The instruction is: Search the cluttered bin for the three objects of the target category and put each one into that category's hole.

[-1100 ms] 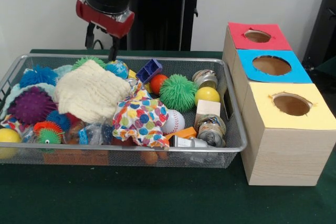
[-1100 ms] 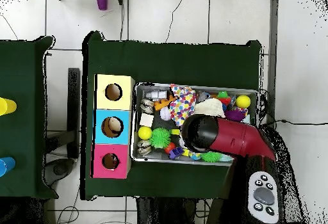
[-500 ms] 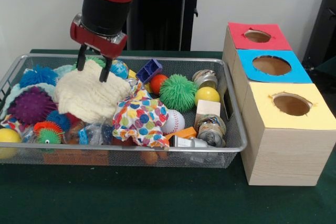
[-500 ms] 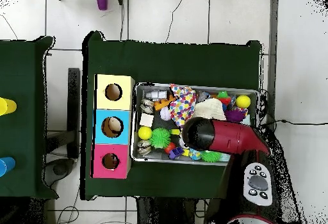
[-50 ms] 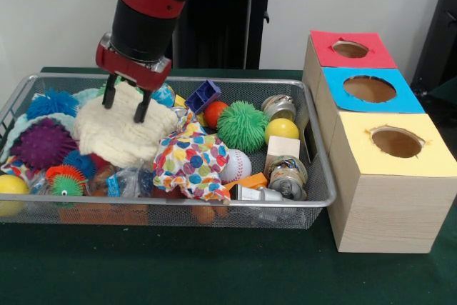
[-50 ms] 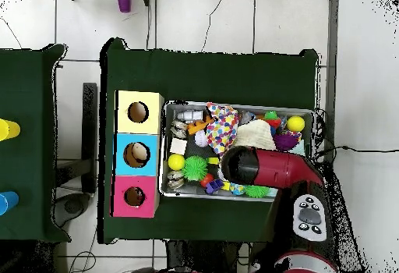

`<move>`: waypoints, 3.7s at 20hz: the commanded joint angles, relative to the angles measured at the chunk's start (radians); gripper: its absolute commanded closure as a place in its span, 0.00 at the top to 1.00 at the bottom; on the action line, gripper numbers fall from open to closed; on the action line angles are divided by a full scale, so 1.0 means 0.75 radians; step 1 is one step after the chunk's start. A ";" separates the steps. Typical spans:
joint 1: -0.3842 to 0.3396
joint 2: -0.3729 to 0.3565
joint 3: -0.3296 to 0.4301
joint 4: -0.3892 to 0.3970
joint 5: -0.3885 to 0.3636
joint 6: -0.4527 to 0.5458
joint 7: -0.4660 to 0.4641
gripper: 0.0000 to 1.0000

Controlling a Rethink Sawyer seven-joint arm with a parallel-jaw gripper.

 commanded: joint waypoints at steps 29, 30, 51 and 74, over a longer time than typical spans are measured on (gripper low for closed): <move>-0.195 0.140 0.289 0.038 -0.005 -0.091 -0.034 0.00; -0.211 0.123 0.319 0.062 0.008 -0.069 -0.040 0.00; -0.228 -0.053 0.613 0.362 0.272 0.002 0.163 0.00; -0.169 0.008 0.697 0.441 0.400 -0.170 0.192 0.00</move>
